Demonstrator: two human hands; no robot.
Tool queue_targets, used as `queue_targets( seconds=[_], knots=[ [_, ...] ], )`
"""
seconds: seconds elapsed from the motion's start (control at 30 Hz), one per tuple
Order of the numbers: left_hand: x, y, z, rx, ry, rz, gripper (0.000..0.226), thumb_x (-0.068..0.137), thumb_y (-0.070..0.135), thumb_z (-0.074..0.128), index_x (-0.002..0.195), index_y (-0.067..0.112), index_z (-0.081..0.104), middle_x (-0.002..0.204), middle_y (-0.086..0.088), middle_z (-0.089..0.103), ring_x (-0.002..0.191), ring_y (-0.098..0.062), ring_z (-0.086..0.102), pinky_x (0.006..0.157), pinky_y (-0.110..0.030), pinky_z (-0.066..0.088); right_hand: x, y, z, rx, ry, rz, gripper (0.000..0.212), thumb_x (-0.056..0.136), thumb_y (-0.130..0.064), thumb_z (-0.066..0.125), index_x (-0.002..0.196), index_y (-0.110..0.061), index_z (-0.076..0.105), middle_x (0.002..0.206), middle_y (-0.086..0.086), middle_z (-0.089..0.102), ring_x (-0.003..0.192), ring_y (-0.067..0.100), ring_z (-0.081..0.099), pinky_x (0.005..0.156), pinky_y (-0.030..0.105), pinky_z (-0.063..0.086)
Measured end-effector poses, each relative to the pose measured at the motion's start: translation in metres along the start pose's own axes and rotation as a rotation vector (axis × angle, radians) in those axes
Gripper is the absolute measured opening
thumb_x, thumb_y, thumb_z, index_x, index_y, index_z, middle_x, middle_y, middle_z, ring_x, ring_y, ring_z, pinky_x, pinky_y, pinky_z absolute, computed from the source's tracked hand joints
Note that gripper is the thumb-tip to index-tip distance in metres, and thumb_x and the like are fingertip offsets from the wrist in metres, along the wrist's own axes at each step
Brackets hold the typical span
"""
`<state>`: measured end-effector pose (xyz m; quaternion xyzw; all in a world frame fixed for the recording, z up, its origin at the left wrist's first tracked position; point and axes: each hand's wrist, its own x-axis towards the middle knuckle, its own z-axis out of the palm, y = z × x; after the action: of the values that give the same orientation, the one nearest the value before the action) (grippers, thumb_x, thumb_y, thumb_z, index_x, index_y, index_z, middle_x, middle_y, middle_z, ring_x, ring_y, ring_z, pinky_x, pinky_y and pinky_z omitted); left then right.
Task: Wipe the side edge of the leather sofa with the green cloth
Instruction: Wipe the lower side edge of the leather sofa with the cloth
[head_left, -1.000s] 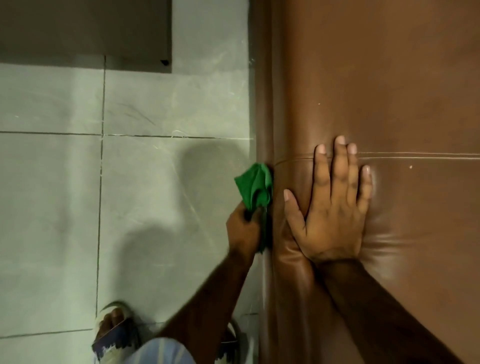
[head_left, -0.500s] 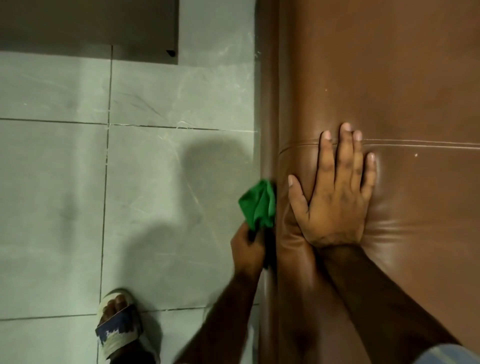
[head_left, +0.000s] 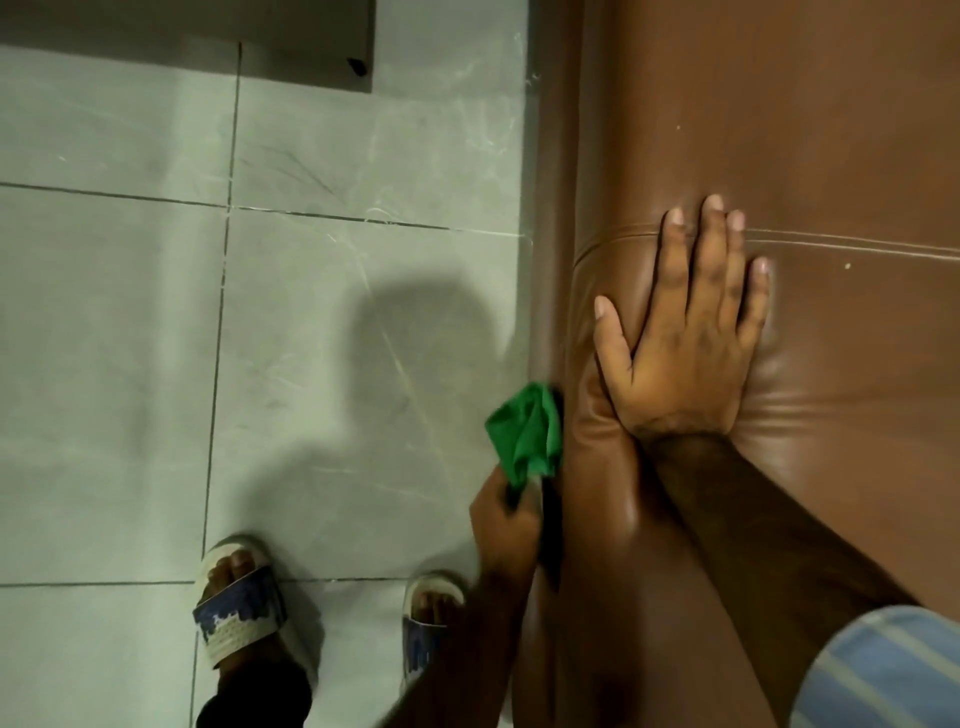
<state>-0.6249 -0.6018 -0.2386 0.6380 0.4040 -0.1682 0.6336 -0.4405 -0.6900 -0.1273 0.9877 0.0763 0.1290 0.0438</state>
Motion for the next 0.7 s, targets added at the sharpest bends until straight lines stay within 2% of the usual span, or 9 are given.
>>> queue_targets(
  seconds=[0.1,0.13,0.2,0.27,0.4,0.47,0.5,0.63,0.7],
  knots=[
    [-0.036,-0.044,-0.026,0.136,-0.115,-0.135,0.010,0.080,0.041,0.062,0.080,0.048,0.069,0.077,0.018,0.075,0.074,0.005,0.070,0.066,-0.029,0.055,0.000,-0.001,0.000,-0.008,0.006,0.001,0.079,0.109,-0.061,0.031,0.172,-0.014,0.020,0.179,0.016,0.019,0.168,0.033,0.017,0.135,0.058,0.016],
    [-0.028,-0.049,-0.026,0.180,-0.143,-0.185,0.015,0.082,0.033,0.061,0.081,0.045,0.070,0.076,0.015,0.076,0.079,0.000,0.072,0.069,-0.031,0.055,-0.001,-0.001,0.000,-0.011,0.010,0.000,0.079,0.109,-0.061,0.031,0.172,-0.014,0.020,0.179,0.016,0.020,0.167,0.033,0.017,0.135,0.058,0.016],
    [0.004,-0.044,-0.016,0.298,-0.159,-0.222,0.019,0.084,0.019,0.059,0.094,0.028,0.073,0.091,0.001,0.078,0.095,-0.024,0.073,0.079,-0.031,0.053,-0.001,-0.001,0.001,-0.016,0.020,-0.002,0.079,0.109,-0.061,0.031,0.172,-0.014,0.020,0.179,0.016,0.020,0.167,0.033,0.018,0.136,0.057,0.016],
    [0.031,-0.025,0.000,0.362,-0.082,-0.159,0.022,0.087,0.016,0.058,0.105,0.016,0.072,0.104,-0.013,0.076,0.101,-0.035,0.069,0.079,-0.029,0.047,-0.001,-0.001,0.003,-0.017,0.032,-0.006,0.080,0.109,-0.062,0.031,0.171,-0.013,0.020,0.179,0.016,0.021,0.167,0.033,0.018,0.135,0.058,0.017],
    [-0.001,-0.016,0.010,0.185,0.078,-0.041,0.024,0.090,0.030,0.060,0.112,0.029,0.069,0.103,0.003,0.076,0.096,-0.018,0.069,0.081,-0.025,0.047,-0.001,0.000,0.002,-0.025,0.038,-0.004,0.080,0.108,-0.062,0.031,0.171,-0.014,0.019,0.179,0.016,0.020,0.167,0.033,0.018,0.135,0.058,0.018],
    [-0.042,-0.037,0.000,0.086,0.042,-0.049,0.021,0.089,0.041,0.061,0.107,0.036,0.069,0.096,0.015,0.075,0.089,0.001,0.068,0.076,-0.023,0.051,0.000,0.000,0.000,-0.020,0.032,-0.002,0.080,0.108,-0.061,0.032,0.171,-0.014,0.020,0.179,0.016,0.020,0.167,0.033,0.018,0.135,0.058,0.017],
    [-0.060,-0.051,-0.007,0.080,0.010,-0.079,0.019,0.087,0.043,0.060,0.103,0.037,0.068,0.091,0.017,0.074,0.086,0.003,0.068,0.074,-0.023,0.051,0.000,-0.001,0.000,-0.018,0.028,-0.001,0.080,0.108,-0.061,0.032,0.171,-0.013,0.020,0.179,0.016,0.020,0.167,0.033,0.018,0.135,0.058,0.017],
    [-0.050,-0.062,-0.013,0.172,-0.046,-0.159,0.012,0.087,0.025,0.061,0.096,0.029,0.069,0.089,0.009,0.075,0.083,-0.006,0.070,0.077,-0.032,0.055,0.000,-0.001,-0.001,-0.019,0.026,-0.001,0.080,0.108,-0.061,0.033,0.171,-0.013,0.021,0.179,0.016,0.021,0.167,0.032,0.018,0.135,0.057,0.017],
    [0.000,-0.035,0.002,0.241,-0.017,-0.156,0.016,0.090,0.019,0.060,0.101,0.018,0.072,0.097,-0.006,0.076,0.094,-0.025,0.072,0.077,-0.026,0.047,-0.001,0.000,0.000,-0.017,0.028,-0.001,0.080,0.108,-0.061,0.033,0.171,-0.014,0.021,0.179,0.015,0.021,0.167,0.032,0.018,0.135,0.057,0.017]
  ],
)
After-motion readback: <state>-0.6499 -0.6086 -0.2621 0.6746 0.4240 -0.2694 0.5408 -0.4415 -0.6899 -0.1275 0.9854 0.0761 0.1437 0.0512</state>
